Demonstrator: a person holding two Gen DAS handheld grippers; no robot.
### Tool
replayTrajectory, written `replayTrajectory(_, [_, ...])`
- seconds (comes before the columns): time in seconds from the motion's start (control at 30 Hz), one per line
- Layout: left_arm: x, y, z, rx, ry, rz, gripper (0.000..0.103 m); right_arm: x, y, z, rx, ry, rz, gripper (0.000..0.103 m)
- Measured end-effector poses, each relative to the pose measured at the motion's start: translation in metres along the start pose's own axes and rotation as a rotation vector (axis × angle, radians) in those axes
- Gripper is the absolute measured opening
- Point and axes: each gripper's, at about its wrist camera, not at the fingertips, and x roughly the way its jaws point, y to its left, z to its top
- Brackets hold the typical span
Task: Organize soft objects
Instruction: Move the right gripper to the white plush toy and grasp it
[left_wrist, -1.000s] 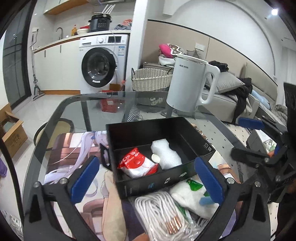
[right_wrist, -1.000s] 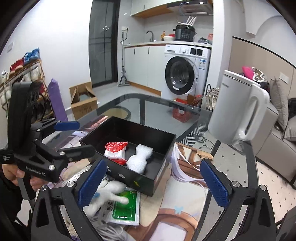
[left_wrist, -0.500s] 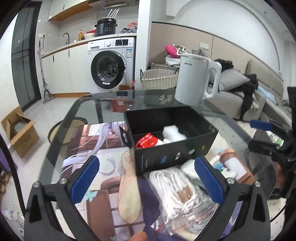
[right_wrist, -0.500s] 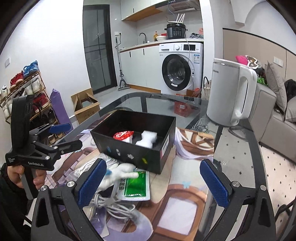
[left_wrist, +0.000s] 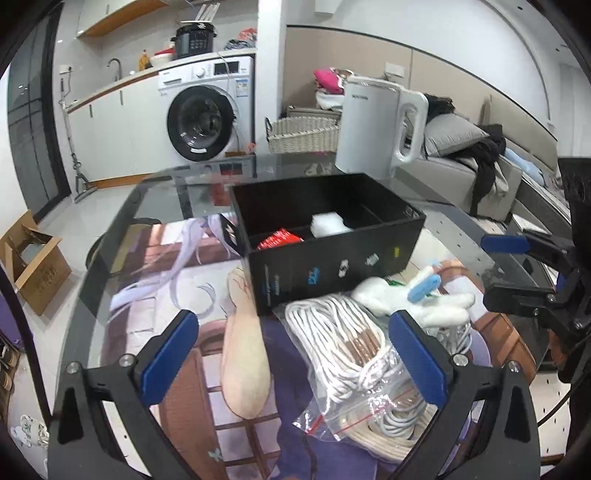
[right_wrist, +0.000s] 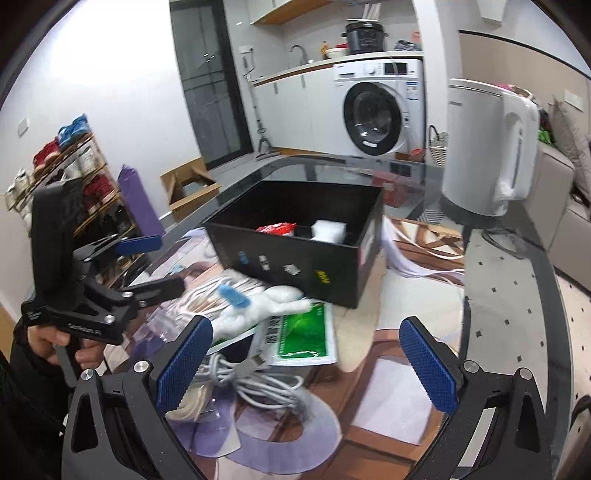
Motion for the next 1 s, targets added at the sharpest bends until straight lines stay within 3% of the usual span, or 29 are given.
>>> replayTrajectory(0.27, [0.000, 0.007, -0.001, -0.021, 0.009, -0.011, 0.103, 0.027, 0.028, 0.002, -0.060, 0.061, 0.037, 0.103])
replayTrajectory(0.67, [0.004, 0.019, -0.003, -0.056, 0.027, -0.024, 0.103, 0.049, 0.011, 0.007, 0.006, 0.153, -0.087, 0.103])
replayTrajectory(0.9, [0.004, 0.013, -0.003, -0.033, 0.034, -0.032, 0.103, 0.062, 0.023, 0.012, -0.077, 0.189, -0.085, 0.103])
replayTrajectory(1.0, [0.004, 0.013, -0.003, -0.029, 0.034, -0.032, 0.103, 0.075, 0.026, 0.014, -0.104, 0.215, -0.129, 0.103])
